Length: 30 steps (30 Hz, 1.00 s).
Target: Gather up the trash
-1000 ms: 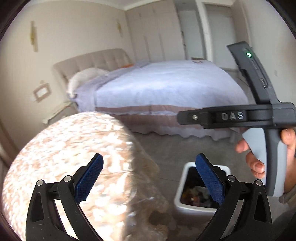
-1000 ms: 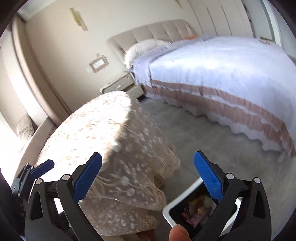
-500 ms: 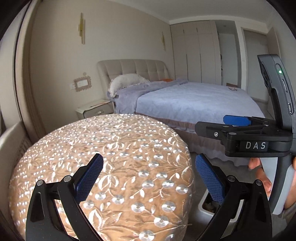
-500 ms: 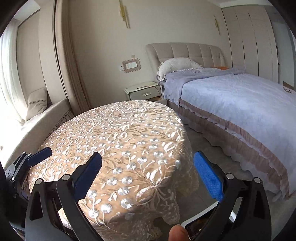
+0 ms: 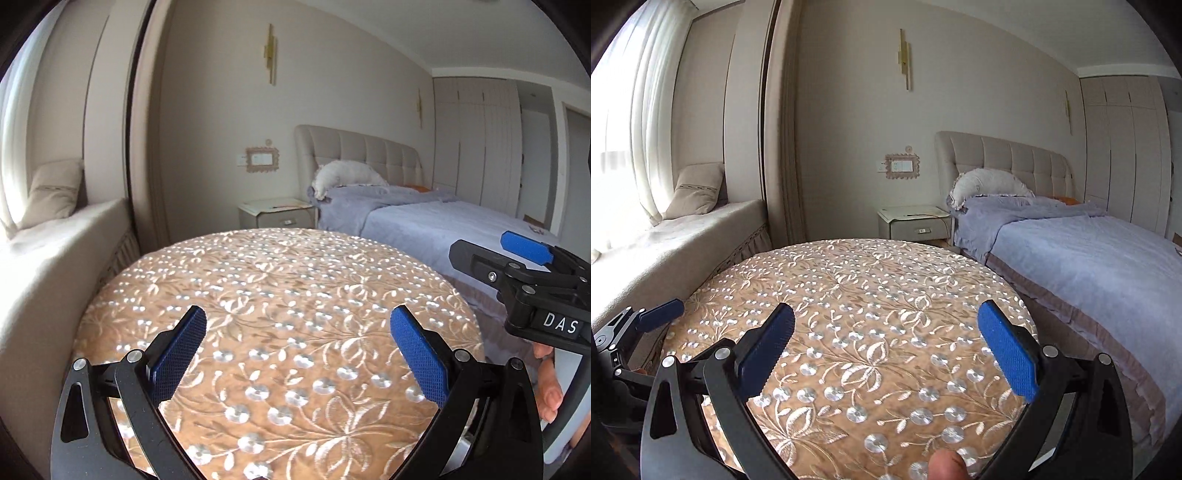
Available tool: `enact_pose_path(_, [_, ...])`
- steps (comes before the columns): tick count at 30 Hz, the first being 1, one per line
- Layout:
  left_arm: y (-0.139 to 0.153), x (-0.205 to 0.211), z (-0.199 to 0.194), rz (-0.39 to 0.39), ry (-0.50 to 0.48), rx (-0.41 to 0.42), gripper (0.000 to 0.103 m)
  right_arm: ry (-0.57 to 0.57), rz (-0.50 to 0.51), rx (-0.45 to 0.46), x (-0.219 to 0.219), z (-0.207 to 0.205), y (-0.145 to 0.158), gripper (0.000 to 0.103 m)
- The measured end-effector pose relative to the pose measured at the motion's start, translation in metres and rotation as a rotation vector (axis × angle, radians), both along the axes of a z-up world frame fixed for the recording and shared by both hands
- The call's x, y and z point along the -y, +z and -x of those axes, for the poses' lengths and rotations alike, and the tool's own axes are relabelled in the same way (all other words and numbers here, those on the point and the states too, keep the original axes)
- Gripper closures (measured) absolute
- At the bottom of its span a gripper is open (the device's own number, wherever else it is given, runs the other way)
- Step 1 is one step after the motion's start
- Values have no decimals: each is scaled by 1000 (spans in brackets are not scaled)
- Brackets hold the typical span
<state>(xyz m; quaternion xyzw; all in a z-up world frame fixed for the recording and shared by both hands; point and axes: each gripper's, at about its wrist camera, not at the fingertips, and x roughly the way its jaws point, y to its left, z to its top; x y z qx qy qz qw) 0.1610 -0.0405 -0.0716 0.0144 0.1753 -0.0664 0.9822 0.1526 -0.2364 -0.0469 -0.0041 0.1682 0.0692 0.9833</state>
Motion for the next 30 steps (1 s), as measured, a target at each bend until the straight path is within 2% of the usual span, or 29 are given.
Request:
enact_pose_path(5, [6, -22, -3, 8, 53, 12, 5, 46, 28, 3, -28, -7, -1, 4])
enact_pose_path(12, [6, -33, -3, -20, 112, 34, 5, 70, 48, 10, -45, -11, 1, 4])
enact_pose_path(22, [10, -41, -3, -15, 120, 43, 5, 87, 50, 17, -49, -8, 2, 4])
enact_pose_path(30, [12, -33, -2, -43, 122, 51, 5, 82, 38, 13, -43, -7, 1, 4])
